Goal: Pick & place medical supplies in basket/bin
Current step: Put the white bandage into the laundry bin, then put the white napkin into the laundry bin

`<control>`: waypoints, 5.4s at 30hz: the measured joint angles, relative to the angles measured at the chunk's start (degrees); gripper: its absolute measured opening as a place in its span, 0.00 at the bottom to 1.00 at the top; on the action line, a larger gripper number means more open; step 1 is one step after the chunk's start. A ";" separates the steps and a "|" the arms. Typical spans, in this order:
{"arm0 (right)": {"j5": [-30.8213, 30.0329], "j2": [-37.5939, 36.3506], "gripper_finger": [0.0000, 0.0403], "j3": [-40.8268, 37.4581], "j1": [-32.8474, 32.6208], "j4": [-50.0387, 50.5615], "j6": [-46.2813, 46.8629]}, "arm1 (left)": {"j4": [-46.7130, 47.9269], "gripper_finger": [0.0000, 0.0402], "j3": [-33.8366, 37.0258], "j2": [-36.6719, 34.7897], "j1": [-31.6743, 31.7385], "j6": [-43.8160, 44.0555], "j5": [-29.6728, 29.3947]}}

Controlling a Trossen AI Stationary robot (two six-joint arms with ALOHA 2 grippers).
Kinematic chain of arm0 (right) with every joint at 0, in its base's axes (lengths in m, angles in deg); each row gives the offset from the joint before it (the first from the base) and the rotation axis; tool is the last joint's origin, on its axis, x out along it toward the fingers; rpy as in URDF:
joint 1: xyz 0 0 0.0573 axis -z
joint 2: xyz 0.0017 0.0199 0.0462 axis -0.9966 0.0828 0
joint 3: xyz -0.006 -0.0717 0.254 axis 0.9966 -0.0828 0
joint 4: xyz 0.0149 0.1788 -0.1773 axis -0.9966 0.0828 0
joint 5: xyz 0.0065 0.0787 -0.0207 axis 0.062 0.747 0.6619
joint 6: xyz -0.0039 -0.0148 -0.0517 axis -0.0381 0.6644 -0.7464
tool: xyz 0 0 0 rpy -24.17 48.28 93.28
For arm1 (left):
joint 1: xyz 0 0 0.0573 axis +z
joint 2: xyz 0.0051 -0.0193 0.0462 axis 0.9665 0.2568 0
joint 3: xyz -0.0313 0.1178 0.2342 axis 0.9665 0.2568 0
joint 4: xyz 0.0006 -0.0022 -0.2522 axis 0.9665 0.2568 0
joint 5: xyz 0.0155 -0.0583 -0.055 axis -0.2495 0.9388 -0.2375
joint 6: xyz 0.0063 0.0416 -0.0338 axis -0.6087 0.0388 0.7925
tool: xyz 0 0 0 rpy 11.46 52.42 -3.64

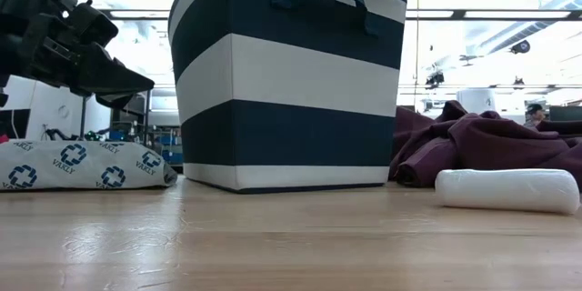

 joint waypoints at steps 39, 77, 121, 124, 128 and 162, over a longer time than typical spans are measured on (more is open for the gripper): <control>3.13 26.51 0.21 -8.12 -4.30 0.30 13.11 | 0.00 0.00 0.02 0.02 0.01 0.00 0.00; -10.34 1.96 0.15 -3.42 28.72 -24.71 -12.18 | 0.00 0.00 0.00 0.11 0.01 0.00 0.00; -3.17 -44.71 0.30 -48.34 11.73 -53.14 -24.14 | -2.09 0.00 0.02 0.37 0.05 0.00 -1.92; -3.10 -50.68 0.27 -55.02 11.77 -56.64 -26.02 | -2.75 0.00 0.00 0.37 0.05 0.00 -2.07; -3.39 -59.39 0.22 -63.58 11.91 -60.16 -26.73 | -3.50 0.00 0.01 0.37 0.05 0.82 -2.83; -4.81 -84.38 0.02 -82.04 11.82 -51.20 -36.05 | -4.52 0.43 -6.76 0.54 -0.06 27.00 -0.19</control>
